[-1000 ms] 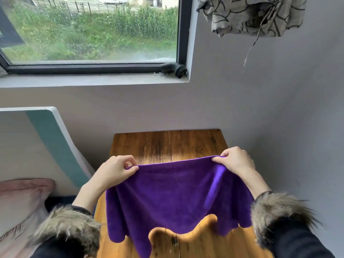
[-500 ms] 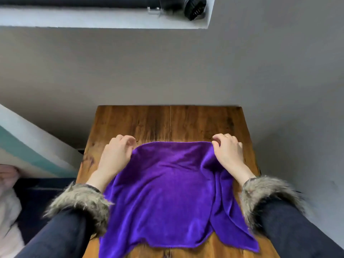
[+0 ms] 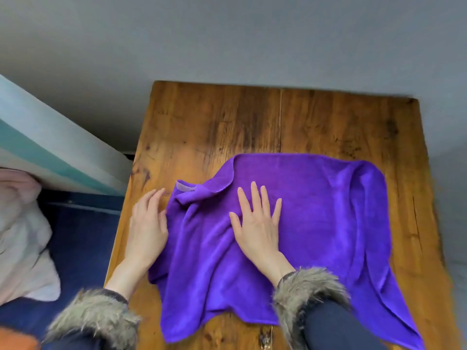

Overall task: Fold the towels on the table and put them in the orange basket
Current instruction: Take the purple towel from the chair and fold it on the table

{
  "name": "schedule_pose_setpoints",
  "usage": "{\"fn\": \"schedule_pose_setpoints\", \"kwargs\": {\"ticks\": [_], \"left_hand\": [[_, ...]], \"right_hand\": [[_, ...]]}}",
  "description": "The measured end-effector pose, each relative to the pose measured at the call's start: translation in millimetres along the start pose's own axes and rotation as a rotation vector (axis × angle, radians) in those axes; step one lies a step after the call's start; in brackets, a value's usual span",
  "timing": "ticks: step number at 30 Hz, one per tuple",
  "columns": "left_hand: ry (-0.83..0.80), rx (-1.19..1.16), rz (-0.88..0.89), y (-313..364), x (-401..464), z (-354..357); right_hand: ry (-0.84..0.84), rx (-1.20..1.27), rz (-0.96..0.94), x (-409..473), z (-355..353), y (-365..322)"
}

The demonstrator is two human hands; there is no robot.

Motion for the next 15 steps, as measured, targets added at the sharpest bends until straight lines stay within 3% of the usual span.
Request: {"fn": "schedule_pose_setpoints", "kwargs": {"ticks": [8,15], "left_hand": [[-0.087,-0.01,-0.051,-18.6,-24.1,11.8],[0.124,-0.015,-0.105,-51.7,17.4,-29.1]], "right_hand": [[0.178,-0.251,0.05,-2.8,24.7,-1.0],[0.204,-0.249,0.058,-2.2,25.7,-2.6]]}}
Point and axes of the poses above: each hand's wrist, its own x-axis towards the middle knuckle, its own z-axis out of the palm, y = z × x, the point moved 4 cm from there along x, towards the middle knuckle, and after that the axes turned 8 degrees about x, right-handed, at the moved point
